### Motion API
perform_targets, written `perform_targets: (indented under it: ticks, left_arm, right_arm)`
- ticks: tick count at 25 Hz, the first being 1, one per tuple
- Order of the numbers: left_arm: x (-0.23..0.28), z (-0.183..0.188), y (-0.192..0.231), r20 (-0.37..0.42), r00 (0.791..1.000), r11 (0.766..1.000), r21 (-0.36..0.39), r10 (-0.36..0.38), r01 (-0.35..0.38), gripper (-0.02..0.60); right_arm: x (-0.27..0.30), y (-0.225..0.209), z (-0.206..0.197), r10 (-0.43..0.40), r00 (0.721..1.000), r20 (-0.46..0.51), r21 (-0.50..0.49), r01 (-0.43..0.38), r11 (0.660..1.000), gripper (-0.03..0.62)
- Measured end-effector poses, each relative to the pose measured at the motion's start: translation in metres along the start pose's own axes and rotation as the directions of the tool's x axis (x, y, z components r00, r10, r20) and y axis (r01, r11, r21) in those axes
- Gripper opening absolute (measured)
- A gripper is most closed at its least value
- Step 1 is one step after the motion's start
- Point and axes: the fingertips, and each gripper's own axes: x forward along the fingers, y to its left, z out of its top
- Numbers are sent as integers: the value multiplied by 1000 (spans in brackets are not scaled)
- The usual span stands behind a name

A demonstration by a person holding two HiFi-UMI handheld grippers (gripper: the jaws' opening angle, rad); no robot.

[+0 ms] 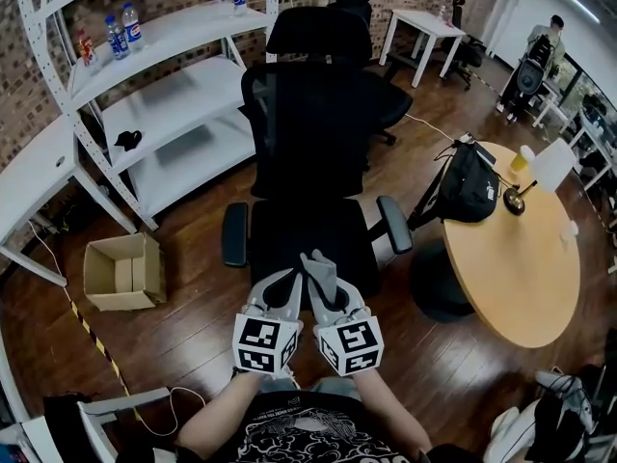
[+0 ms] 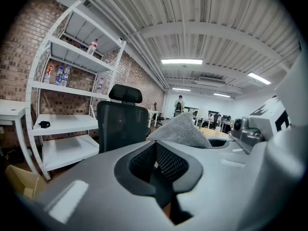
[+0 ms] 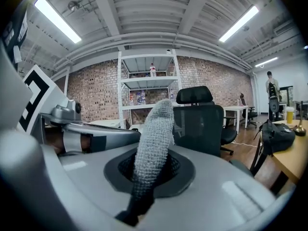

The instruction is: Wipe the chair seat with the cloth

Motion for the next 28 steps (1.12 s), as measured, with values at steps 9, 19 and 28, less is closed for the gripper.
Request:
perform_targets:
  ticks: [9, 19, 28]
  left_arm:
    - [31, -6, 42, 13, 999, 997, -66, 47, -46, 0]
    - [106, -9, 87, -9, 990, 982, -125, 140, -140, 0]
    - [185, -30, 140, -67, 973, 959, -168, 220, -228, 0]
  right_arm:
    - [54, -11, -3, 63, 997, -39, -42, -65, 997, 15]
    - [136, -67, -7, 160, 983, -87, -64, -166, 984, 15]
    - [229, -120, -40, 253, 952, -171, -77, -268, 960, 15]
